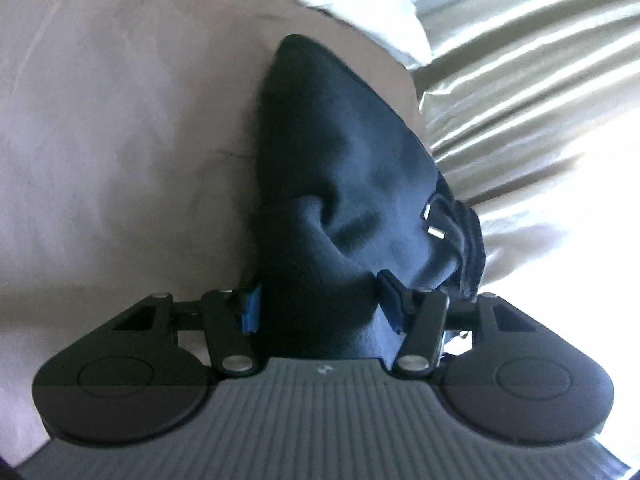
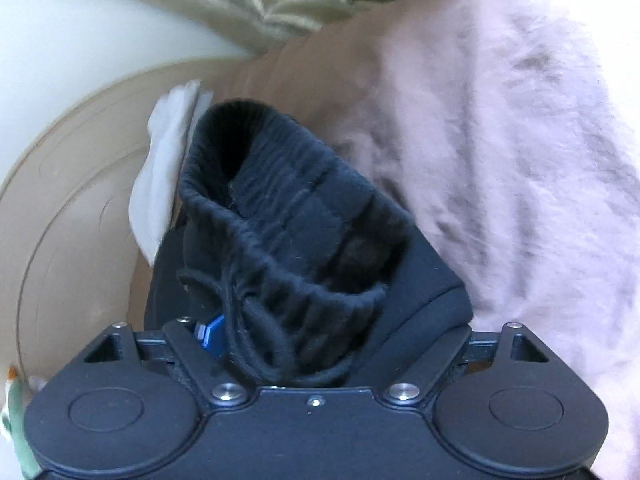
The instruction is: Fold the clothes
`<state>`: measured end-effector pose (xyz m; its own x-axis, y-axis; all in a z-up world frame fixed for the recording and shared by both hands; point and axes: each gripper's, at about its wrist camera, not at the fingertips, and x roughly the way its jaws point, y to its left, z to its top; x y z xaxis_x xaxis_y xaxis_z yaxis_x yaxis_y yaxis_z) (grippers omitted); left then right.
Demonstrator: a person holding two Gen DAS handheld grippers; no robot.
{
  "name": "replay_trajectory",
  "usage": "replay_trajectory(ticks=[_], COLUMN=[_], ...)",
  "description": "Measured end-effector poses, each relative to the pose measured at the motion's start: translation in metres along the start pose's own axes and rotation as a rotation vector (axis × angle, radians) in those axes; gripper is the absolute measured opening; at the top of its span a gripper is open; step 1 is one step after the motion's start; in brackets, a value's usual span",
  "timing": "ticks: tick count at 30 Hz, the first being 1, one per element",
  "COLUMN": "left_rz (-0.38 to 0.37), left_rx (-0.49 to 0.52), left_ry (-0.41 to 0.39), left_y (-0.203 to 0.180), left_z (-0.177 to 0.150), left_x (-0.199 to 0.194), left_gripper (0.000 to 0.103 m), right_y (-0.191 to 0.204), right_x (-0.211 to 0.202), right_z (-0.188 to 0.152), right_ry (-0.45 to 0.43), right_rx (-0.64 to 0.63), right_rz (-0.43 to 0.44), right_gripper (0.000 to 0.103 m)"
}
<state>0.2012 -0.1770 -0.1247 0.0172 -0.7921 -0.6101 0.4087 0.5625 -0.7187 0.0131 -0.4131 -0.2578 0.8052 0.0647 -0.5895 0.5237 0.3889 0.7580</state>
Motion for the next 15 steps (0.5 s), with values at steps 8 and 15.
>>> replay_trajectory(ticks=[8,15], left_rz=[0.205,0.223], left_rx=[0.161,0.181], left_ry=[-0.112,-0.193], left_y=[-0.039,-0.015], left_z=[-0.014,0.002], left_x=[-0.028,-0.047], left_gripper=[0.055,0.07], right_y=[0.054,0.016], right_x=[-0.036,-0.026], right_z=[0.019,0.044], right_ry=[-0.107,0.051], right_rx=[-0.524,-0.361], right_rz=[-0.019,-0.038], right_gripper=[0.049,0.058])
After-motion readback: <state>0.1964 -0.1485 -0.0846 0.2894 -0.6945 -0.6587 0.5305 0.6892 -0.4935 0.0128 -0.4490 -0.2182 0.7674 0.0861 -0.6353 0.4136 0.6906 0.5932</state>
